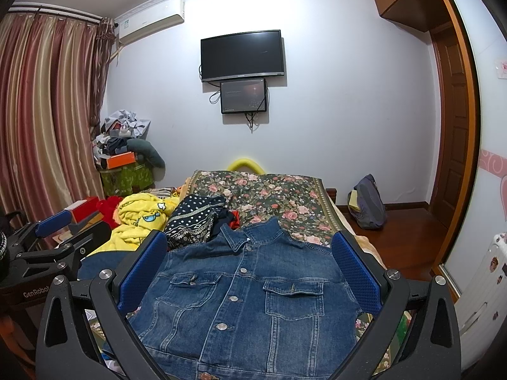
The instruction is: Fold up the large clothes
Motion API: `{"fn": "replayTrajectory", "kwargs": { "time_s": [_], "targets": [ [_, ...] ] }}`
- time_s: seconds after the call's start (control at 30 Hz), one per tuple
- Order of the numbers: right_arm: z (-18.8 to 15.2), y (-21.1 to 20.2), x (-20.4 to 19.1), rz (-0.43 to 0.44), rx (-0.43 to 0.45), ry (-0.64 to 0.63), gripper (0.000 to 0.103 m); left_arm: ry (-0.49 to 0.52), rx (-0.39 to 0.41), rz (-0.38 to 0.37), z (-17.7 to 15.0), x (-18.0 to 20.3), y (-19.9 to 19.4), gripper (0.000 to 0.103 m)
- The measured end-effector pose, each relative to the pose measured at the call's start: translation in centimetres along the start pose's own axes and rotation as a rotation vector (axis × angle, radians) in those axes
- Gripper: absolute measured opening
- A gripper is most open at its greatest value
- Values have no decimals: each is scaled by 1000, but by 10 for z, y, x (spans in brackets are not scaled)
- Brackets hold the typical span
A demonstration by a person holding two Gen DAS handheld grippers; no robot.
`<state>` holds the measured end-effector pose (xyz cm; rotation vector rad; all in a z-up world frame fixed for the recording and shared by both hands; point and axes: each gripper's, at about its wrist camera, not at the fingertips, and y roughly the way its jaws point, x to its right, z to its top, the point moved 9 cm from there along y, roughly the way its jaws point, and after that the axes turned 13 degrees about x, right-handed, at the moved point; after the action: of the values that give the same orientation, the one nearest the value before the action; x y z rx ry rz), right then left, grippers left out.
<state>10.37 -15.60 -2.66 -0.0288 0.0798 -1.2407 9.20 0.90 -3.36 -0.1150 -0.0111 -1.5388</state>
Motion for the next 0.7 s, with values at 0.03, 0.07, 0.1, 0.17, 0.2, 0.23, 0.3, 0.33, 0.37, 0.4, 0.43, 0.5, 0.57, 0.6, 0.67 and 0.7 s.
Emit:
{"fn": "replayTrajectory", "kwargs": {
  "time_s": [0.03, 0.07, 0.1, 0.17, 0.2, 0.23, 0.3, 0.33, 0.37, 0.4, 0.43, 0.5, 0.57, 0.6, 0.67, 0.7],
  "targets": [
    [0, 0, 0, 0, 0, -1, 103, 0, 0, 0, 0, 0, 1, 103],
    [0, 0, 0, 0, 0, 0, 103, 0, 0, 0, 0, 0, 1, 103],
    [0, 0, 0, 0, -1, 0, 103, 0, 0, 0, 0, 0, 1, 103],
    [0, 0, 0, 0, -1, 0, 103, 0, -1, 0, 0, 0, 1, 103],
    [0, 0, 0, 0, -1, 0, 103, 0, -2, -1, 0, 0, 0, 103],
    [0, 0, 0, 0, -2, 1, 103, -1, -1, -1, 0, 0, 0, 103],
    [-2, 2, -1, 0, -4, 0, 103, -2, -3, -1, -1, 0, 1, 103],
    [-4, 3, -1, 0, -6, 1, 103, -2, -3, 0, -1, -1, 1, 103],
    [-5, 4, -1, 0, -7, 1, 103, -3, -3, 0, -1, -1, 1, 103],
    [-6, 4, -2, 0, -8, 0, 103, -3, -3, 0, -1, -1, 1, 103],
    [-7, 4, -2, 0, -9, 0, 103, -3, -4, 0, -1, -1, 1, 103],
    [-9, 5, -2, 0, -10, 0, 103, -3, -3, 2, -1, -1, 1, 103],
    [-9, 6, -2, 0, -12, 0, 103, -4, -5, 4, -2, -2, 3, 103],
    [-10, 6, -2, -1, -13, 1, 103, -5, -5, 4, -3, -3, 4, 103],
    [-10, 9, -2, -1, -19, 2, 103, -5, -8, 4, -3, -4, 7, 103],
    [-11, 10, -1, -2, -22, 2, 103, -5, -8, 5, -3, -5, 8, 103]
  ]
}}
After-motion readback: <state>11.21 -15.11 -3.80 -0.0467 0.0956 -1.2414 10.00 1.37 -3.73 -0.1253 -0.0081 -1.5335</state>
